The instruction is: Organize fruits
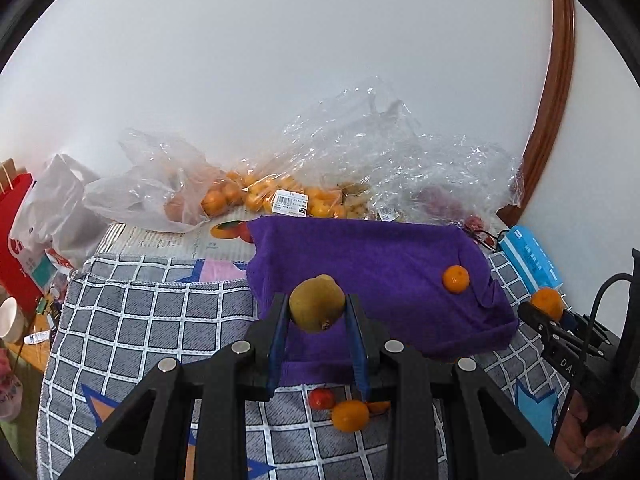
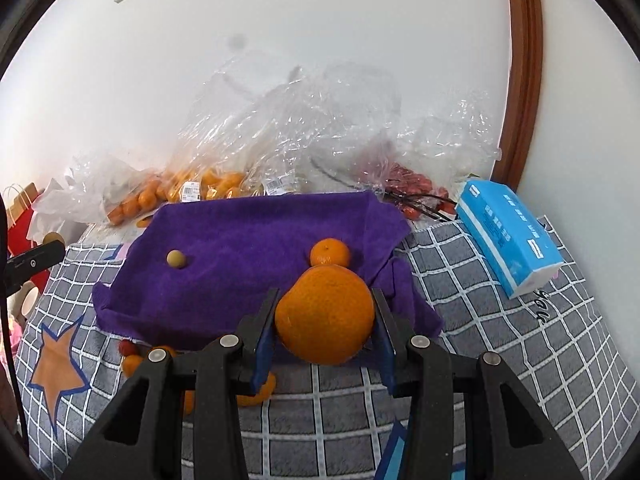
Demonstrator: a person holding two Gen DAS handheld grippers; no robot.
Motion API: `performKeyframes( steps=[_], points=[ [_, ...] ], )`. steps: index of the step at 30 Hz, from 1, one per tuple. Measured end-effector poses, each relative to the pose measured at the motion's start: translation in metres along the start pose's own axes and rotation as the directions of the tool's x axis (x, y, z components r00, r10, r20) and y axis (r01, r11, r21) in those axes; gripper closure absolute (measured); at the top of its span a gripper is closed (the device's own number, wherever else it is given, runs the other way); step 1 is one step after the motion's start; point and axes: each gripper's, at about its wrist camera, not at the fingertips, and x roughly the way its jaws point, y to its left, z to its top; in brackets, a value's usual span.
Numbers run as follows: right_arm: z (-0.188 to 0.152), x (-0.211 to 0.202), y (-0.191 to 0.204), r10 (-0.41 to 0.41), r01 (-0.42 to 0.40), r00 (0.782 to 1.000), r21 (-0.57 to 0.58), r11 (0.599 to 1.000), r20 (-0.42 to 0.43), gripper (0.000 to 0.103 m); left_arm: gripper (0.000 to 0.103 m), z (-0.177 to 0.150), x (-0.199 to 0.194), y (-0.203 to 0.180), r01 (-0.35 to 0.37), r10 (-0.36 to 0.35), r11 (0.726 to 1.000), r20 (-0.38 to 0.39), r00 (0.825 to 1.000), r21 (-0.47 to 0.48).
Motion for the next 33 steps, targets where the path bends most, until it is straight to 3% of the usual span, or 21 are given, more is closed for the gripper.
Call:
performKeyframes(
  steps=[33],
  points=[
    [0.012,0.071,0.0,0.014,-0.014,0.999,0.001,1.0,-0.029,0.061,0.076,0.015,0.062,0.02,-0.054,0.05,0.997,-0.083,0.995,-0.046]
  ],
)
